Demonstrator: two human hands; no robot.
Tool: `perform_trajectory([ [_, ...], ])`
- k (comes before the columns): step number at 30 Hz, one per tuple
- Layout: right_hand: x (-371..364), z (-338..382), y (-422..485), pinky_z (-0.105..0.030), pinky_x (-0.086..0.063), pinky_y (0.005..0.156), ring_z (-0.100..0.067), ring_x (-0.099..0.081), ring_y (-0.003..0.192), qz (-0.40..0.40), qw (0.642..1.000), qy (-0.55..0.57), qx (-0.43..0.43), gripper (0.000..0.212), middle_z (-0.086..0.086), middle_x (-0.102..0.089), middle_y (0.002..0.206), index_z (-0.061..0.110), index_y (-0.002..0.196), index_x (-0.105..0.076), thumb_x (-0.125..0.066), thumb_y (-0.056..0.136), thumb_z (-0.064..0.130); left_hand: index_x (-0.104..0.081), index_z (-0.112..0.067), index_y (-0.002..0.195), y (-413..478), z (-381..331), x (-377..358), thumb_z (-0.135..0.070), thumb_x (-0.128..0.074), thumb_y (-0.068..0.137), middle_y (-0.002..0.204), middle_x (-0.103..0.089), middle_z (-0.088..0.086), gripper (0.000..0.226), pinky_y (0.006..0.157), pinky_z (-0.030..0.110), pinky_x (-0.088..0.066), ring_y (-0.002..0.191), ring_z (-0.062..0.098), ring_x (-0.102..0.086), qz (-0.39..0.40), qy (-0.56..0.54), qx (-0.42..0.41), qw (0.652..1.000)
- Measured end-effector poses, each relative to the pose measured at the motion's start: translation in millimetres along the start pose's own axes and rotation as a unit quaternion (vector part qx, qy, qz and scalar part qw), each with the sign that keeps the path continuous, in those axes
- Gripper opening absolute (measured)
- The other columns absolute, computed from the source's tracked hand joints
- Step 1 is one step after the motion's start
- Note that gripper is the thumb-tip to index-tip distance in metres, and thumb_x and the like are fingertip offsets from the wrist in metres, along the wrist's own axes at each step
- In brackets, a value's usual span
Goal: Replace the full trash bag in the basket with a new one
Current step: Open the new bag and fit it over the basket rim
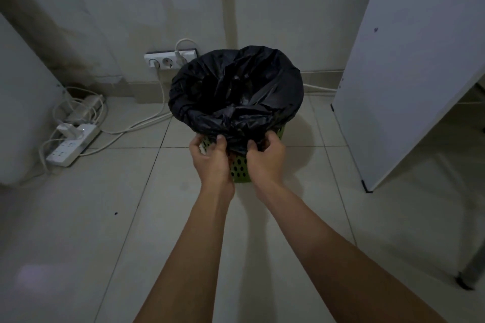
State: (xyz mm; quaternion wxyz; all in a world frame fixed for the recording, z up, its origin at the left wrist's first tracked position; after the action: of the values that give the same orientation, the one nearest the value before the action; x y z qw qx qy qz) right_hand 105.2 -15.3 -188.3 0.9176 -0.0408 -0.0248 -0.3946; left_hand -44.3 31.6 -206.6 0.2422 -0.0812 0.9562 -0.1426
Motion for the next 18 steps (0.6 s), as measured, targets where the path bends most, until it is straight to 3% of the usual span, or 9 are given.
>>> perform_trajectory([
  [4, -9, -6, -15, -0.033, -0.055, 0.096, -0.017, -0.066, 0.108, 0.007, 0.999, 0.052, -0.013, 0.035, -0.002, -0.068, 0.117, 0.013, 0.125, -0.056, -0.063, 0.091, 0.007, -0.055, -0.016, 0.129, -2, 7, 5, -0.015, -0.062, 0.098, 0.112, -0.071, 0.014, 0.032, 0.093, 0.039, -0.058, 0.105, 0.027, -0.070, -0.032, 0.062, -0.023, 0.997],
  [9, -7, -12, -19, -0.033, -0.059, 0.083, -0.019, -0.069, 0.092, -0.008, 0.995, 0.092, -0.040, 0.026, -0.004, -0.068, 0.106, 0.015, 0.109, -0.051, -0.067, 0.088, 0.014, -0.051, -0.014, 0.137, -10, 11, -5, -0.011, -0.061, 0.099, 0.110, -0.070, 0.005, 0.040, 0.092, 0.034, -0.058, 0.103, 0.020, -0.070, 0.016, 0.063, -0.023, 0.998],
  [11, -12, -10, -21, -0.040, -0.059, 0.086, -0.018, -0.070, 0.093, 0.014, 0.995, 0.092, -0.036, 0.027, -0.002, -0.070, 0.103, 0.018, 0.107, -0.057, -0.068, 0.085, 0.028, -0.050, -0.013, 0.128, -14, 8, -7, -0.006, -0.064, 0.095, 0.108, -0.069, 0.005, 0.037, 0.086, 0.028, -0.059, 0.096, 0.019, -0.070, 0.035, 0.083, -0.035, 0.995],
  [15, -20, -2, -21, -0.039, -0.061, 0.082, -0.013, -0.072, 0.091, 0.043, 0.998, 0.041, -0.031, 0.054, 0.005, -0.073, 0.098, 0.024, 0.100, -0.064, -0.078, 0.064, 0.062, -0.059, -0.008, 0.104, -17, -2, -5, -0.003, -0.069, 0.090, 0.093, -0.070, 0.009, 0.018, 0.071, 0.023, -0.058, 0.082, 0.017, -0.068, 0.046, 0.116, -0.075, 0.989],
  [18, -19, 4, -13, -0.039, -0.062, 0.077, -0.016, -0.073, 0.086, 0.035, 0.998, 0.013, -0.041, 0.048, 0.002, -0.074, 0.091, 0.021, 0.088, -0.068, -0.087, 0.060, 0.054, -0.067, -0.002, 0.100, -17, -4, -5, 0.004, -0.061, 0.090, 0.089, -0.072, 0.011, 0.013, 0.070, 0.026, -0.058, 0.081, 0.019, -0.068, 0.068, 0.131, -0.076, 0.986],
])
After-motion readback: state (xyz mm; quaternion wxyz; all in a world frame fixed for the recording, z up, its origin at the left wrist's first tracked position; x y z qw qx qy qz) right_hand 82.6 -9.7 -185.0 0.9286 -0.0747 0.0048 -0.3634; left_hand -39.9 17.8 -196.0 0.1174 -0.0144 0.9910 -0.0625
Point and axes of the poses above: each hand's wrist, its own y-axis towards the middle knuckle, its own x-axis out of the back of the hand, z = x × y, the point moved 10 cm from there along y, towards the middle knuckle
